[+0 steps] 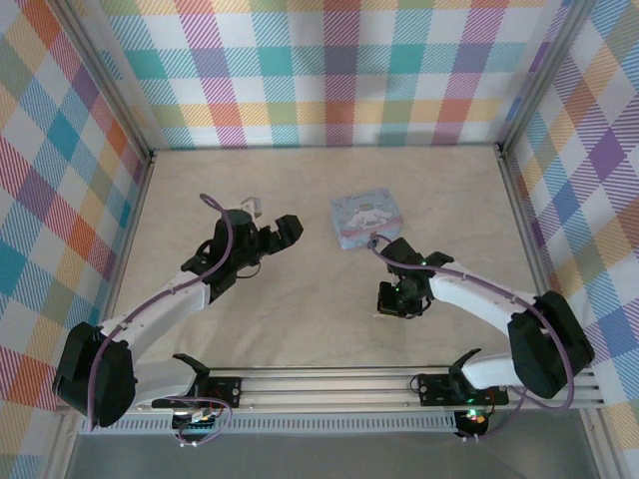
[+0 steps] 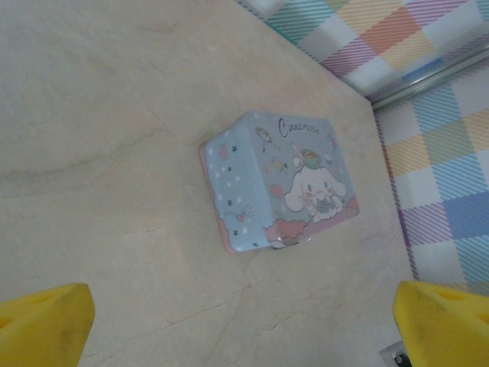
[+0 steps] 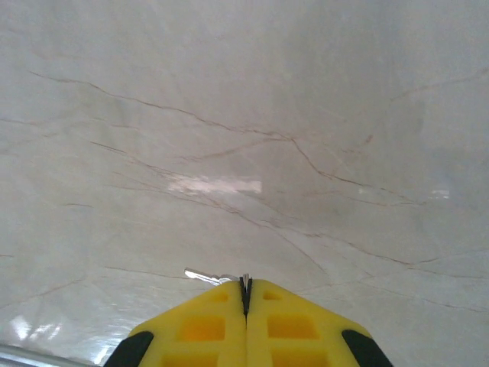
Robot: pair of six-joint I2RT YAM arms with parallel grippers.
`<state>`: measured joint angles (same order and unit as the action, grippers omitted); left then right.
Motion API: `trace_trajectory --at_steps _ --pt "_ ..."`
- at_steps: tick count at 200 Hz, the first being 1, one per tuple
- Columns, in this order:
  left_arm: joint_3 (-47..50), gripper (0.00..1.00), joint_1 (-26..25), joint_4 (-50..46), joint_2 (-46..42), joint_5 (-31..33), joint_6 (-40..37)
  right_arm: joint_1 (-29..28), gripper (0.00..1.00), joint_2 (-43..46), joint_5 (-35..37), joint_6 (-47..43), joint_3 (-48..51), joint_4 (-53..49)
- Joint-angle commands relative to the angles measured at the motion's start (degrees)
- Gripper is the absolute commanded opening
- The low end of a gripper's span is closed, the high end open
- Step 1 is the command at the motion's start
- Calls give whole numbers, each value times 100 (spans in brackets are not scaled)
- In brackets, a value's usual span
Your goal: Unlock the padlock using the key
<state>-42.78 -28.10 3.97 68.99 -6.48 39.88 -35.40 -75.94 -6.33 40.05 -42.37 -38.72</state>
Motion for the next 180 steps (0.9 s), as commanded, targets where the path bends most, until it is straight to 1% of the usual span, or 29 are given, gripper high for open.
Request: trace_trajectory --at_steps 1,28,47,63,82,97,115,141,180 --pt "-264 100 -69 -77 -124 -131 340 -45 0 322 -140 356 73 296" --pt "-352 100 -73 264 -4 -551 768 -37 0 796 -101 844 16 764" --pt "-455 95 -86 626 125 -958 929 -37 0 1119 -58 1422 30 1422" --pt "-533 91 -162 880 172 -1148 853 -29 0 1332 10 2124 101 2125" --pt "-667 88 -336 895 182 -1154 603 -30 0 1458 115 3021 256 3103" --pt "-746 84 -471 919 216 -1177 493 -26 0 1461 174 3549 290 3631" --pt "-795 79 -612 1071 287 -1274 474 -26 0 1424 185 3885 194 3879" --pt "-896 74 -843 1104 409 -1297 396 -29 0 1448 245 4280 156 4194" --pt "-942 73 -1063 1156 608 -1152 559 -28 0 1479 291 4335 66 4233"
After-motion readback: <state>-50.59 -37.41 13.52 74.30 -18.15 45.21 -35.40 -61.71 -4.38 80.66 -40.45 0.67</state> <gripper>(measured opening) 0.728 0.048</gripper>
